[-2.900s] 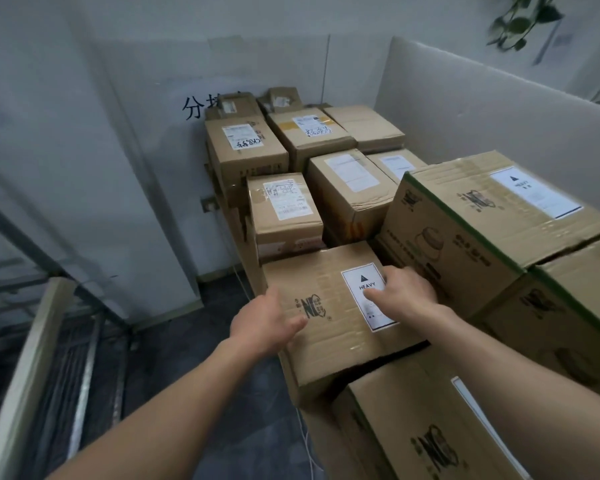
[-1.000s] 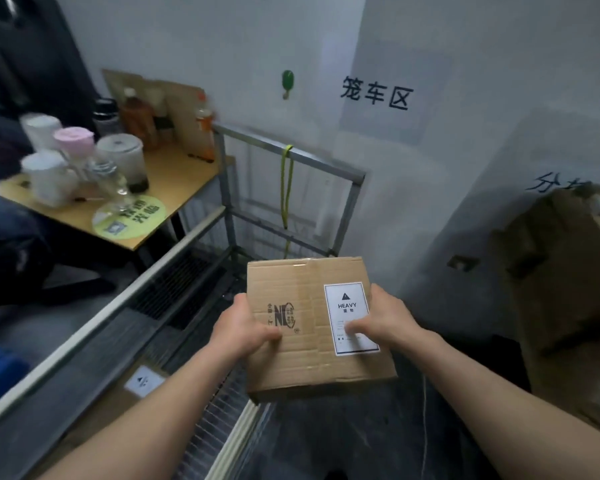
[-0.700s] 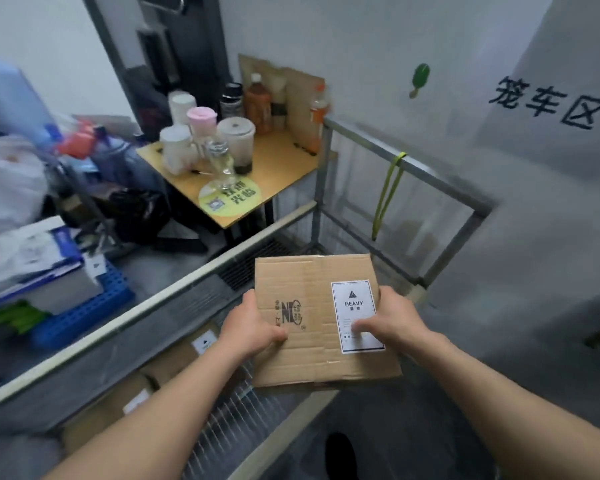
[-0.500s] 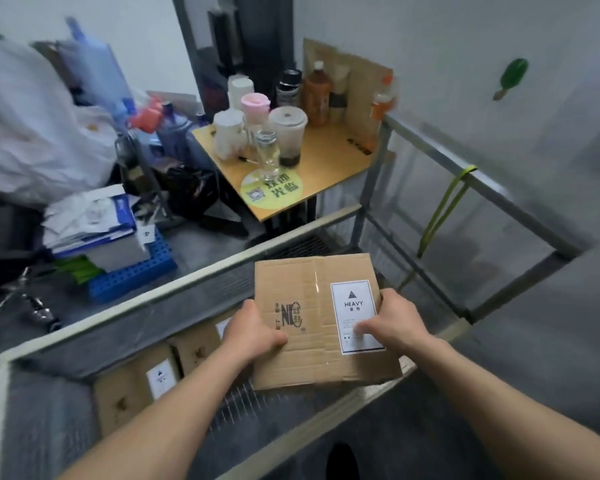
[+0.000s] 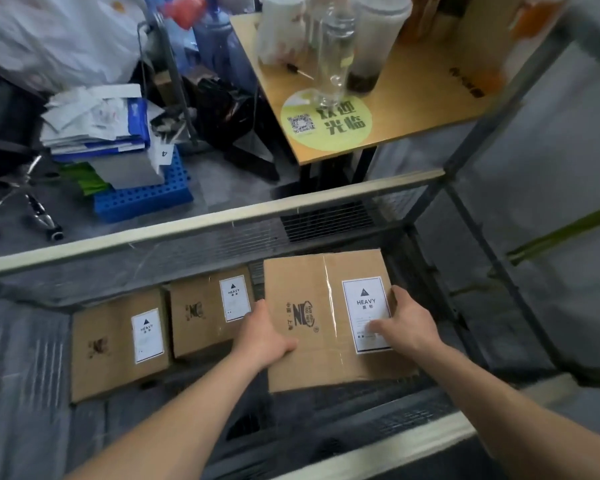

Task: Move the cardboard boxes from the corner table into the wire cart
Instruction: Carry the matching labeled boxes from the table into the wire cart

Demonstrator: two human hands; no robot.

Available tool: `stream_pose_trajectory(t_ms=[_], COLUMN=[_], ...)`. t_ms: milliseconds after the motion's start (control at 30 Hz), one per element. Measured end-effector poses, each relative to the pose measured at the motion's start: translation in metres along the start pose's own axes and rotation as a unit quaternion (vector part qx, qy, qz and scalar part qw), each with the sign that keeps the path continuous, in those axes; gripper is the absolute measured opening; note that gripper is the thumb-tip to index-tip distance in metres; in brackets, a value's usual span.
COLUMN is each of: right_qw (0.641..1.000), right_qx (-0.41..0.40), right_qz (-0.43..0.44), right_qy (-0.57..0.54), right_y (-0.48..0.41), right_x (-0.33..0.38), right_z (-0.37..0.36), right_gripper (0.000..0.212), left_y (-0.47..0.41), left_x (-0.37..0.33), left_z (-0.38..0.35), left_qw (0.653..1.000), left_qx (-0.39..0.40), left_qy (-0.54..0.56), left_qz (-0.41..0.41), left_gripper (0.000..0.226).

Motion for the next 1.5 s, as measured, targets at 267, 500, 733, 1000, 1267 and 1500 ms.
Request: stream_pose_trajectory(t_ms=[267,500,733,1000,1267,1500], right_qw=[0.999,0.998,0.997,0.993,0.982,0.98], right_qx=[0.016,0.041,0.055,0.079,0.116,0.102], right_qz=[0.0,-0.004,-0.005,0.033,0.083,0.112], right_qy=[0.04,0.047,0.055,0.076,0.121,0.127], right_y=[-0.101,-0.171,-0.223,-0.244,-0.205,-0.128], right_x=[-0.029,-0.058,-0.071,-0.075,-0.056,-0.017], right_z=[-0.09,-0.16,-0.21,-0.239,-0.216,-0.13], right_gripper=[0.049,0.057,0.075,0.085,0.073,0.062], left_y=[-0.129,-0.212,-0.265,-0.279,-0.24,-0.14], left_x=[0.034,0.058,0.073,0.073,0.05,-0.006], left_z=[-0.045,-0.079,-0.096,-0.107,-0.096,-0.055], left_qw=[0.999,0.998,0.997,0.996,0.997,0.967], left_qx=[0.015,0.017,0.035,0.055,0.019,-0.021], left_qy=[-0.018,-0.01,0.01,0.015,-0.078,-0.231], left_qz=[0.036,0.057,0.073,0.071,-0.001,-0.107], left_gripper=[0.08,0.066,0.069,0.093,0.086,0.084])
Point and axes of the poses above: each hand's wrist, its own y-axis away from the middle knuckle, its own z-axis out of the back of the hand, x = y × z, the point moved 8 cm from there along -y, towards the middle knuckle, and after that the axes turned 10 degrees about z, right-handed, at the moved point
